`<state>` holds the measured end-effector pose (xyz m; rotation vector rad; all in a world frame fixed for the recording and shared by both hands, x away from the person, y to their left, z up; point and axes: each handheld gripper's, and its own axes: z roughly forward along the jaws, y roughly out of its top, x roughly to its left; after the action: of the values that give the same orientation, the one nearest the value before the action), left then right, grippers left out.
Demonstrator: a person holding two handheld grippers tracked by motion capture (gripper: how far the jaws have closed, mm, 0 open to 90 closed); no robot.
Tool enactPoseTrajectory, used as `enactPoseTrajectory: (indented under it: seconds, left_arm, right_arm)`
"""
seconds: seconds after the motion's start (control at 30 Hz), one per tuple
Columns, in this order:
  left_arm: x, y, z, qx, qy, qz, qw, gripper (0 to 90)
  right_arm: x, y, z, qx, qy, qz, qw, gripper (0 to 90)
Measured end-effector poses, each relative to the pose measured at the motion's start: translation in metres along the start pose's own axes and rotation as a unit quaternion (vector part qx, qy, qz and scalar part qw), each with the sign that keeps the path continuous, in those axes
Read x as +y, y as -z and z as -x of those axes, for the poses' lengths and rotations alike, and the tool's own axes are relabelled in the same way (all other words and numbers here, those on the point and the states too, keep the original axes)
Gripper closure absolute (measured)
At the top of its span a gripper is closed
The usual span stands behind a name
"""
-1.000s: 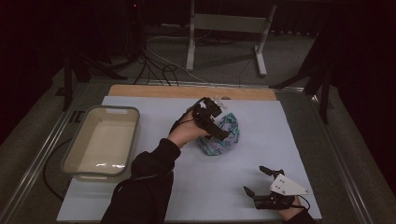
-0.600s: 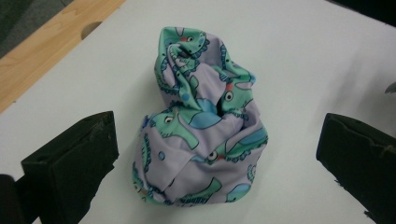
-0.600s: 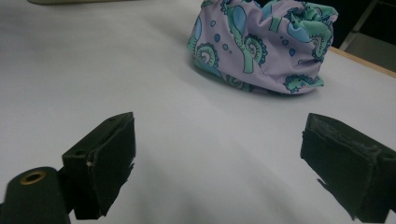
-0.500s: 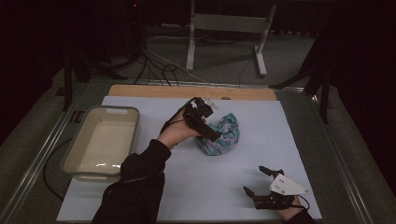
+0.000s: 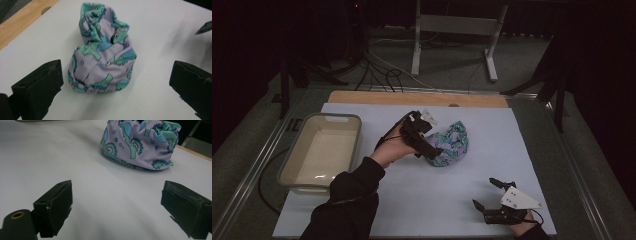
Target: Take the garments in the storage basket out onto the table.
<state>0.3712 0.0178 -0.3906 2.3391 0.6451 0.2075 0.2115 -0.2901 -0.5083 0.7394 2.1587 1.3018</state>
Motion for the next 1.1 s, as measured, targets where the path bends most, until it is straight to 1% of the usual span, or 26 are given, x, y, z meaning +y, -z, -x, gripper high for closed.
enactPoseTrajectory:
  seconds: [0.17,0.27,0.3,0.4,0.43,0.47,0.53,0.57,0.67,0.73,0.77,0.8,0.83,0.9,1.0,1.07,1.1]
  left_arm:
    - [-0.015,0.004,0.004,-0.005,-0.002,-0.001,1.0,0.0]
    - [-0.024,0.005,0.006,-0.003,-0.004,-0.008,1.0,0.0]
    - [-0.027,0.005,0.007,-0.003,-0.001,-0.008,1.0,0.0]
    - [-0.036,0.005,0.01,-0.006,0.001,-0.008,1.0,0.0]
    - [-0.039,0.005,0.01,-0.011,0.001,-0.009,0.9999,0.0]
    - [-0.042,0.004,0.011,-0.007,-0.002,-0.01,0.9999,0.0]
    - [-0.047,0.004,0.013,-0.011,-0.001,-0.011,0.9999,0.0]
    - [-0.05,0.003,0.014,-0.008,-0.003,-0.012,0.9999,0.0]
    - [-0.058,0.002,0.016,-0.009,-0.006,-0.012,0.9999,0.0]
    - [-0.061,0.002,0.017,-0.013,-0.007,-0.012,0.9998,0.0]
    - [-0.066,0.002,0.018,-0.015,-0.009,-0.014,0.9998,0.0]
    - [-0.069,0.002,0.019,-0.019,-0.008,-0.012,0.9997,0.0]
    - [-0.071,0.001,0.02,-0.018,-0.006,-0.012,0.9997,0.0]
    - [-0.077,0.001,0.022,-0.018,-0.013,-0.013,0.9997,0.0]
    - [-0.086,0.002,0.025,-0.02,-0.01,-0.015,0.9996,0.0]
    - [-0.093,0.002,0.026,-0.018,-0.016,-0.018,0.9996,0.0]
    - [-0.096,0.003,0.026,-0.02,-0.013,-0.018,0.9995,0.0]
  right_arm:
    - [0.0,-0.001,-0.001,-0.001,0.002,0.0,1.0,10.5]
    - [0.0,0.0,-0.001,-0.002,0.002,0.0,1.0,10.5]
    - [0.0,0.0,-0.001,-0.001,0.0,0.0,1.0,10.5]
    - [0.0,-0.001,-0.001,-0.002,0.002,-0.002,1.0,10.5]
    - [0.0,-0.001,-0.001,-0.002,0.003,-0.003,1.0,10.5]
    - [0.0,0.0,-0.001,-0.002,0.004,-0.003,1.0,10.5]
    - [0.0,0.0,-0.001,-0.004,0.004,-0.003,1.0,10.5]
    - [0.0,0.0,-0.001,-0.002,0.002,-0.004,1.0,10.5]
    - [0.0,0.0,-0.001,-0.002,0.002,-0.003,1.0,10.5]
    - [0.0,0.001,0.0,-0.004,0.003,-0.003,1.0,10.5]
    - [0.0,0.001,0.0,-0.006,0.004,-0.003,1.0,10.5]
    - [0.0,0.001,0.0,-0.005,0.003,-0.002,1.0,10.5]
    - [0.0,0.001,-0.001,-0.005,0.003,-0.001,1.0,10.5]
    - [0.0,0.001,-0.001,-0.004,0.004,-0.004,1.0,10.5]
    - [0.001,0.001,-0.001,-0.003,0.004,-0.003,1.0,10.5]
    - [0.0,0.001,-0.001,-0.005,0.008,-0.002,1.0,10.5]
    - [0.0,0.001,-0.001,-0.005,0.008,-0.003,1.0,10.5]
